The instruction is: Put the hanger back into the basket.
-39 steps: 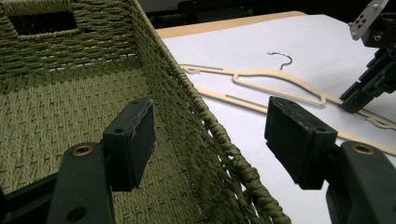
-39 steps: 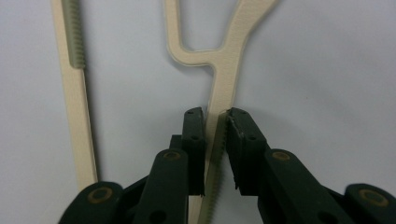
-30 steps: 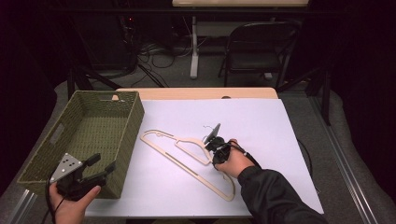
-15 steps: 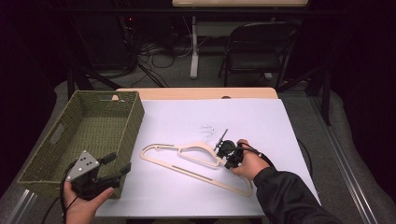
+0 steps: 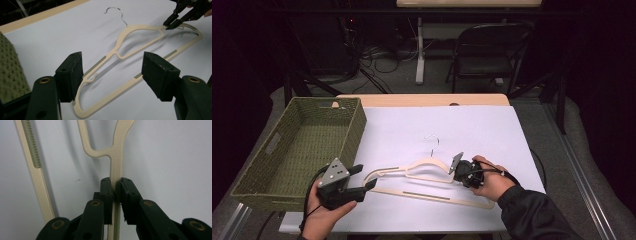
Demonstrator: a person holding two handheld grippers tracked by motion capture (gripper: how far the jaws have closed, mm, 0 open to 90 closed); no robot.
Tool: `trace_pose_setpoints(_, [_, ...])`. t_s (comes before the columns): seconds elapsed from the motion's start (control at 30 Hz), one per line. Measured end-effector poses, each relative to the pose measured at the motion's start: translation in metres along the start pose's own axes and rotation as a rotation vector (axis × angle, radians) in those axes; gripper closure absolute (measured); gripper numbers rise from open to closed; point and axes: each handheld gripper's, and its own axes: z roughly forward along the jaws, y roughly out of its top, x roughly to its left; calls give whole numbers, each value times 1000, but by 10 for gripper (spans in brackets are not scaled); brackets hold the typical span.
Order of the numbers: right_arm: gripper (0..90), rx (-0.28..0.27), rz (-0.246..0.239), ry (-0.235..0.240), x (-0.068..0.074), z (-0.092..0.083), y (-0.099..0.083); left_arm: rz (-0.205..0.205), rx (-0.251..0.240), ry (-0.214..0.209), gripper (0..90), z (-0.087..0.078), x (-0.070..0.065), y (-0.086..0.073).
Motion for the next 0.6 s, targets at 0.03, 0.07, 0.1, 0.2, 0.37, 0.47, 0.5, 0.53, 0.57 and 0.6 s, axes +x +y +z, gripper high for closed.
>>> trace_pose_setpoints(0.03, [805, -13, -23, -24, 1, -3, -3, 7, 26, -15, 330, 8, -1, 3])
trace_pose_setpoints(0.07, [805, -17, -37, -35, 2, -4, -4, 20, 42, -23, 325, 13, -2, 5])
trace_pose_setpoints(0.1, [805, -17, -37, -35, 2, -4, -4, 20, 42, -23, 318, 13, -2, 5])
trace_pose_setpoints(0.2, [805, -26, -76, -75, 3, -7, -8, 18, 69, -57, 300, 30, -2, 12])
trace_pose_setpoints(0.37, [805, -42, -98, -102, 4, -8, -11, 14, 104, -69, 283, 54, 3, 16])
trace_pose_setpoints(0.47, [805, -47, -114, -115, 4, -8, -12, 5, 124, -89, 315, 69, 8, 19])
trace_pose_setpoints(0.5, [804, -49, -111, -118, 5, -9, -13, -1, 131, -88, 317, 72, 8, 20])
trace_pose_setpoints(0.53, [804, -49, -111, -118, 5, -9, -13, -1, 131, -88, 318, 72, 8, 20])
trace_pose_setpoints(0.57, [805, -49, -121, -122, 5, -9, -13, -13, 161, -78, 317, 82, 12, 20])
trace_pose_setpoints(0.6, [805, -56, -125, -128, 5, -9, -14, -26, 175, -95, 317, 87, 14, 21])
